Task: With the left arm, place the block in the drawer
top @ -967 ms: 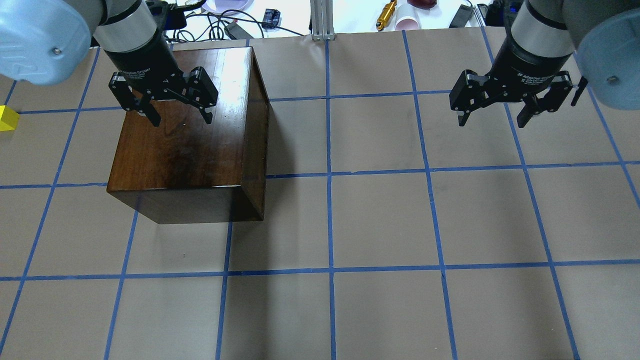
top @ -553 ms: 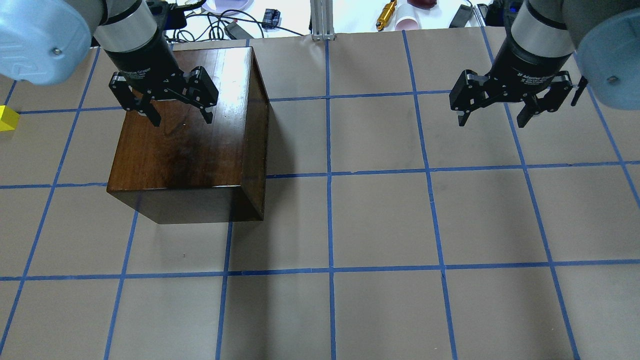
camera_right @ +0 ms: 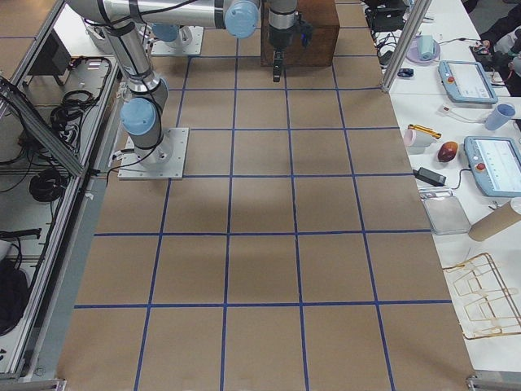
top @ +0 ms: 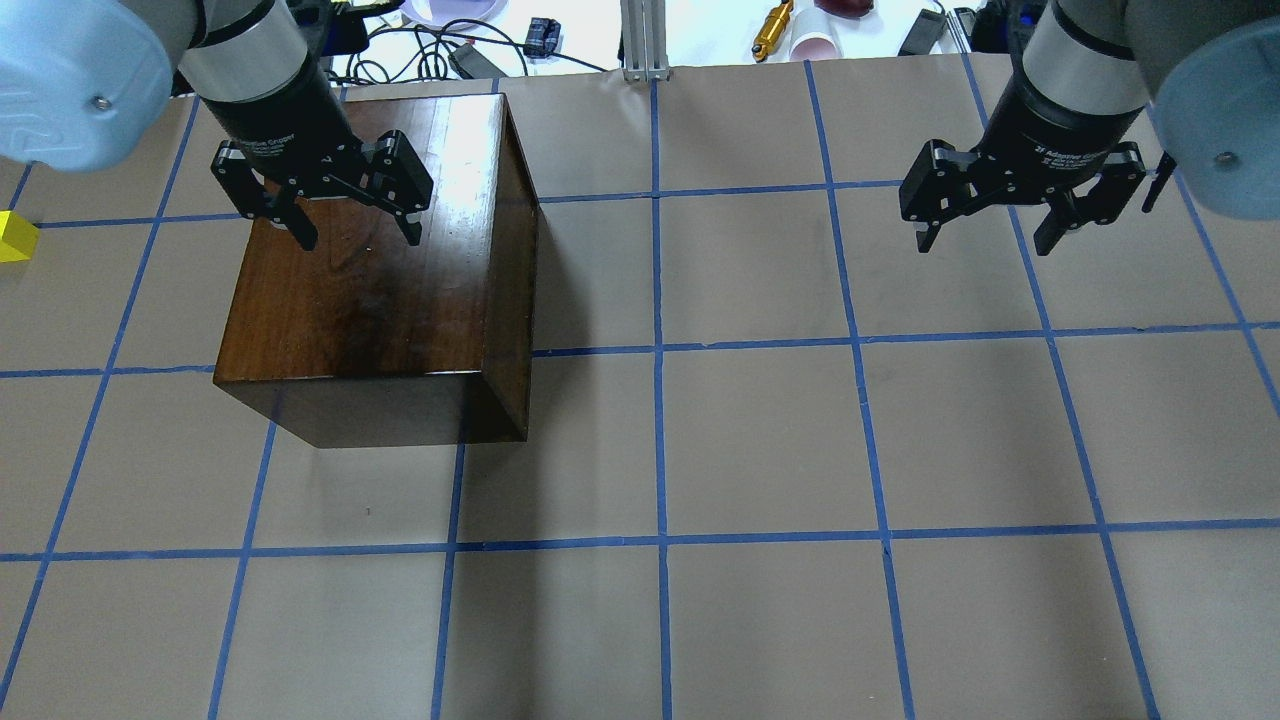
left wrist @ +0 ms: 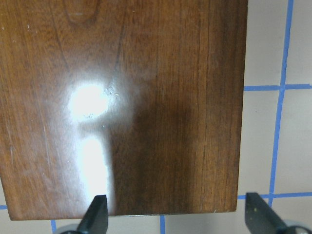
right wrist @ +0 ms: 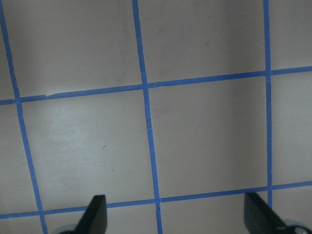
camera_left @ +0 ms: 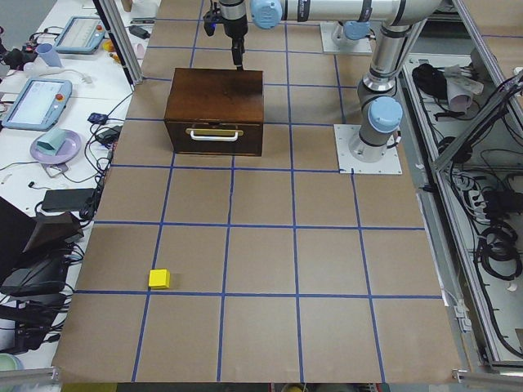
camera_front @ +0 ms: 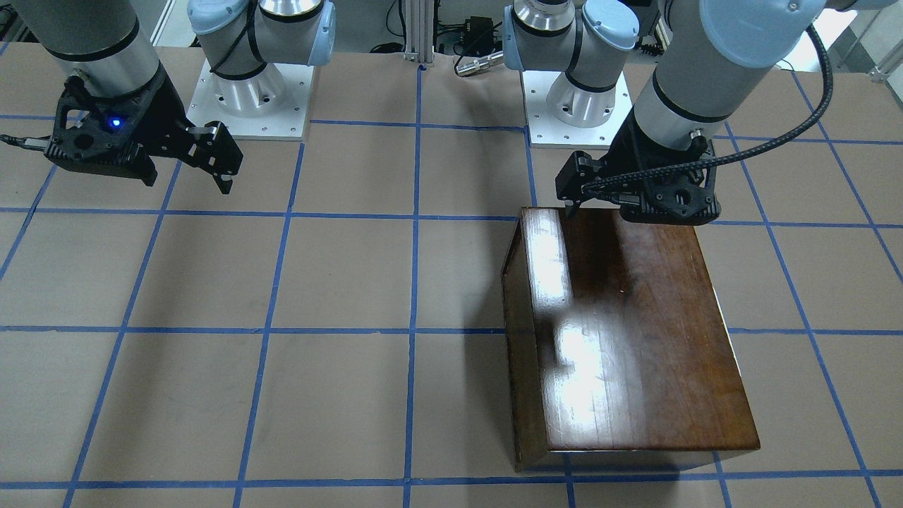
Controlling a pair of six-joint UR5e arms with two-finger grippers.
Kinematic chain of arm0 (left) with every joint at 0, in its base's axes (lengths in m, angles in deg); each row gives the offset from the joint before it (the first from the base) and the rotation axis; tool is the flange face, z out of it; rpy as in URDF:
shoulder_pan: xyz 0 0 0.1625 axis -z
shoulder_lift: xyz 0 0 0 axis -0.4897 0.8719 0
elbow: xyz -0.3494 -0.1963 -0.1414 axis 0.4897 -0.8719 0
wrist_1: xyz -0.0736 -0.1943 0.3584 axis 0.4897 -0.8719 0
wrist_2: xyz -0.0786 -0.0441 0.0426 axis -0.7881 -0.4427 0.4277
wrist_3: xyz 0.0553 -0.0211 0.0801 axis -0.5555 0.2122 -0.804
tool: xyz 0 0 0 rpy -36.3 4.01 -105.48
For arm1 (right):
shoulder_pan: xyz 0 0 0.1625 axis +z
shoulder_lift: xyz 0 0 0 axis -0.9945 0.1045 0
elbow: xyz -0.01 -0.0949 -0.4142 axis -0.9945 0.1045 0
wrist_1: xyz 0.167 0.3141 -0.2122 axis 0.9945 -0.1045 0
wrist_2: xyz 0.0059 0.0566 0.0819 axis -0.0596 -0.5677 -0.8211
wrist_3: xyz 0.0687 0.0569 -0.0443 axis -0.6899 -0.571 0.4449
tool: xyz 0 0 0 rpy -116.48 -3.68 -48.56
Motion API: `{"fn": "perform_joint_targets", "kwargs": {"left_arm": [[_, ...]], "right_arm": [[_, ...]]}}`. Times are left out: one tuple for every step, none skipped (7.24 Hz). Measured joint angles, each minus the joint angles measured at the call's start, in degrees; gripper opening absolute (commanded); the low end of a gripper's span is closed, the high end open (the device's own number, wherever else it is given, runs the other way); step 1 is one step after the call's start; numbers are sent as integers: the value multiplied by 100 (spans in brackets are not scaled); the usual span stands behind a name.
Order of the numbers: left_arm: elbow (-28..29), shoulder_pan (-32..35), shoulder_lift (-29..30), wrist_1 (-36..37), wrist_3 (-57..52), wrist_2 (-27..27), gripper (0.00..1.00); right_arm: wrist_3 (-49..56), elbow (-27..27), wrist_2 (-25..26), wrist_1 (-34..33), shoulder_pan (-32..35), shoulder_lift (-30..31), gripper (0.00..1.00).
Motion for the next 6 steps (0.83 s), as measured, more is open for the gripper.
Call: {"fn": "perform_joint_targets", "kwargs": {"left_arm": [[7,-21,0,7,1,13,100],[16,-48,0,14,21,18,100],[20,-65,0,48,51,19,100],[18,-75,5,112,63,20,100],[27,-84,13,145,67,20,100],[44,-103,31,181,51,19,100]], "right_arm": [[0,1,0,0,1,0,100],[0,2,0,0,1,0,100],[0,1,0,0,1,0,100],[0,0,0,0,1,0,100],[0,0,0,0,1,0,100],[0,1,0,0,1,0,100]]}}
